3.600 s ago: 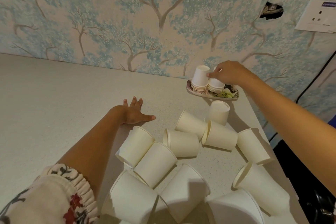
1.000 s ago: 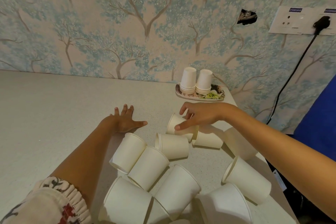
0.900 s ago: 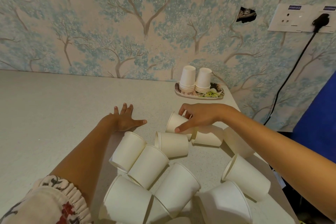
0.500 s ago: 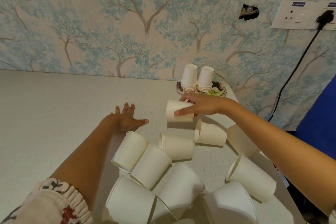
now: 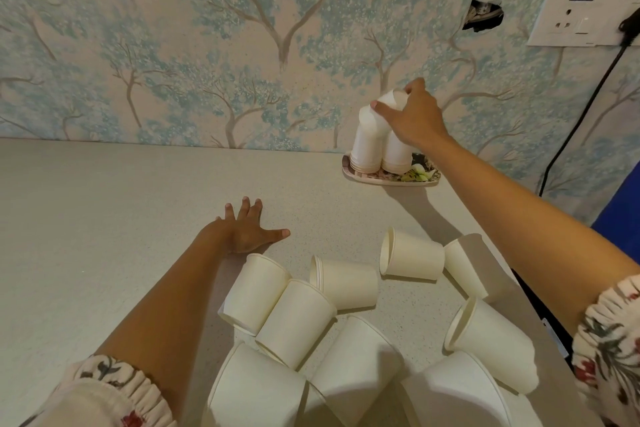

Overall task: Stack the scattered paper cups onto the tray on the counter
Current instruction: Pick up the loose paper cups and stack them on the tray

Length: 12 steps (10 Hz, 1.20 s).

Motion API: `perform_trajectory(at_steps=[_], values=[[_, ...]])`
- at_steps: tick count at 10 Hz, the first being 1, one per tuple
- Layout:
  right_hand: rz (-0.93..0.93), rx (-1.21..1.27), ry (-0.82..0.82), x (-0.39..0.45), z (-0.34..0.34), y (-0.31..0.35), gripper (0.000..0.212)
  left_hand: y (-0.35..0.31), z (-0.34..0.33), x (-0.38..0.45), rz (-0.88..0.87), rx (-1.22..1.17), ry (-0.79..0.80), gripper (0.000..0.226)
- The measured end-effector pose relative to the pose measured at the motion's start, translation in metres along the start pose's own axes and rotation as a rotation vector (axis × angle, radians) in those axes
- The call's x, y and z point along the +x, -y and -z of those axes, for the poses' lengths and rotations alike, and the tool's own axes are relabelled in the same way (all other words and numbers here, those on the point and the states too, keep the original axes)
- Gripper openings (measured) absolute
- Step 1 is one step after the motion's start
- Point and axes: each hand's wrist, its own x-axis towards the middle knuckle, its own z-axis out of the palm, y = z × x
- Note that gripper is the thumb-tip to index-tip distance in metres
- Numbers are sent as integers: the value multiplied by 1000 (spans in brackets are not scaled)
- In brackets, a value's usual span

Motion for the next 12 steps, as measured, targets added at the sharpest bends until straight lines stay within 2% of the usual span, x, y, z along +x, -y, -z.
perform_trajectory(at_steps=[1, 3, 7, 9, 12], values=[[61, -42, -39, 17, -7, 3, 69, 0, 0, -1, 1, 7, -4, 105], [104, -151, 1, 31, -24, -6, 63, -1, 0, -2, -3, 13, -7, 103], [54, -187, 47, 24, -28, -20, 55, -2, 1, -4, -6, 23, -12, 102], [133, -247, 89, 19, -29, -19, 31, -2, 0, -4, -7, 23, -9, 103], [198, -206, 99, 7, -31, -3, 31, -2, 2, -3, 1, 19, -5, 103]])
